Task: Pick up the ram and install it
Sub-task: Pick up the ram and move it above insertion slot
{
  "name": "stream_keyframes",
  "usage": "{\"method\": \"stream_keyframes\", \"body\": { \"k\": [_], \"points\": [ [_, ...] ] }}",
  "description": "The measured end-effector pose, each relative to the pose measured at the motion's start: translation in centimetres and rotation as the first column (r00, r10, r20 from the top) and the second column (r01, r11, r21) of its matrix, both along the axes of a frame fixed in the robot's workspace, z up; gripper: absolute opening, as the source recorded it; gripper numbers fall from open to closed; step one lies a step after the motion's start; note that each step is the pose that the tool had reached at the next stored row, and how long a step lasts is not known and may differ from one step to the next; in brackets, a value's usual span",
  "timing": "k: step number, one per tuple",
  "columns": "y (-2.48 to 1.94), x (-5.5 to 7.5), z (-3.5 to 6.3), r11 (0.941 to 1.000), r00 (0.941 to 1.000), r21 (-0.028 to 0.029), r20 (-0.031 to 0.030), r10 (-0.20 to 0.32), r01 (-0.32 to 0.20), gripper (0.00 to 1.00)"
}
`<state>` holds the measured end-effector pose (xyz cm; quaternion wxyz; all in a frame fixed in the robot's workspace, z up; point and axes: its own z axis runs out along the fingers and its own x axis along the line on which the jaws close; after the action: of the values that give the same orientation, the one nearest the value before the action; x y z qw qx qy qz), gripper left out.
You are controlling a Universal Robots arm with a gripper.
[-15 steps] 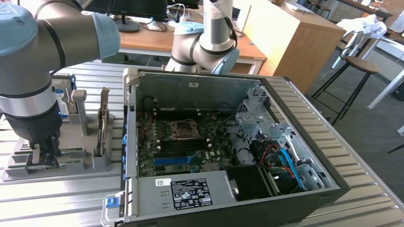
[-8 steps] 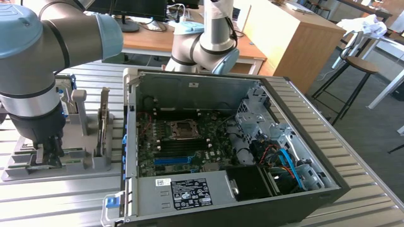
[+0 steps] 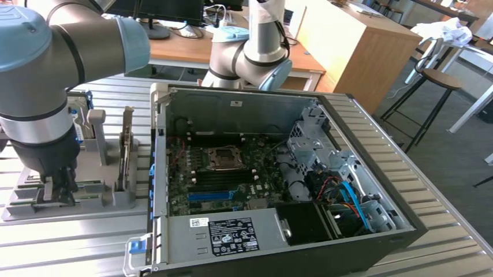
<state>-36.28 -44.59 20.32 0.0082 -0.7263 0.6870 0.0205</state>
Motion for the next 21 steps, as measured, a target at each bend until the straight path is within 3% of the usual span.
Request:
{"method": "stream_keyframes", "body": {
  "k": [14,15,21],
  "points": [
    [-0.13,0.0,0.0,1.0,1.0,0.0,0.0,0.0,0.0,0.35],
    [-0.13,0.0,0.0,1.0,1.0,0.0,0.0,0.0,0.0,0.27],
    [-0.13,0.0,-0.05,1.0,1.0,0.0,-0.0001,0.0,0.0,0.27]
  ]
}}
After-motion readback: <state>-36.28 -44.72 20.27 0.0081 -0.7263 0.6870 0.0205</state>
